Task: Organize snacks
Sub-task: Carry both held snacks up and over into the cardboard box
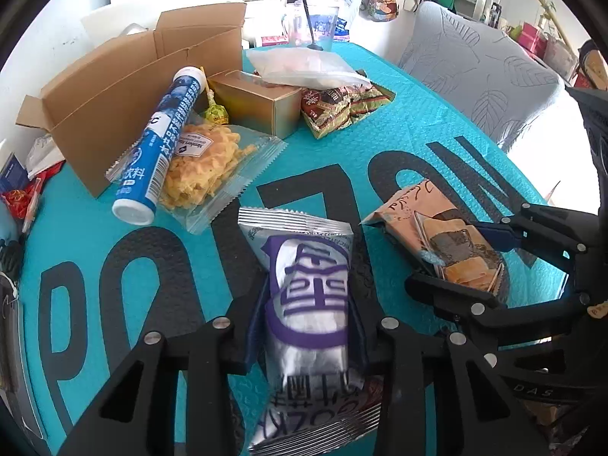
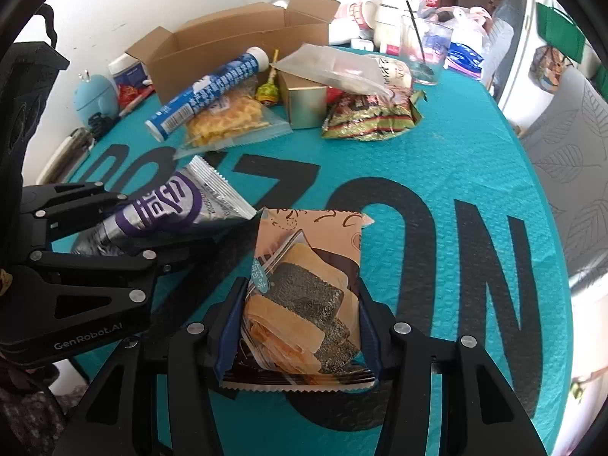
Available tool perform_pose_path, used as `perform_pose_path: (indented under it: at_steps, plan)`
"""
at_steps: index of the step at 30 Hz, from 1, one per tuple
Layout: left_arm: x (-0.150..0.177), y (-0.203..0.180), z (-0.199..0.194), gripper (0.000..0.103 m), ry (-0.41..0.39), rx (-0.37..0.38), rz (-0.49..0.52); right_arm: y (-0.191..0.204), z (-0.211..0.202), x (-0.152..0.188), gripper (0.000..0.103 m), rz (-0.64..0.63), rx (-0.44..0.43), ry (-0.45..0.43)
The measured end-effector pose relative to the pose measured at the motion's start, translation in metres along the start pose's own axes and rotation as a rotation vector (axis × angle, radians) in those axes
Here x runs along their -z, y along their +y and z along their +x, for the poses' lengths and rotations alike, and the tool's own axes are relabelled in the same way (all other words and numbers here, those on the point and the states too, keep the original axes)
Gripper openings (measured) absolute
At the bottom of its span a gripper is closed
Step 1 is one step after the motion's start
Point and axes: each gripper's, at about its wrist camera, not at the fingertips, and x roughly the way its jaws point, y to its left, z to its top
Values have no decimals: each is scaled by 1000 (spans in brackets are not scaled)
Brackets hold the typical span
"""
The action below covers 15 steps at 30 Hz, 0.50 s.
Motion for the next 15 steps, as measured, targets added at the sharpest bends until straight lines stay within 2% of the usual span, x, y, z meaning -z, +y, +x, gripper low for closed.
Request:
perform_pose_path:
  at_steps: [15]
  plan:
    - [-26, 28, -43, 33, -112, 23, -53, 13, -23, -44, 52, -3, -66, -87]
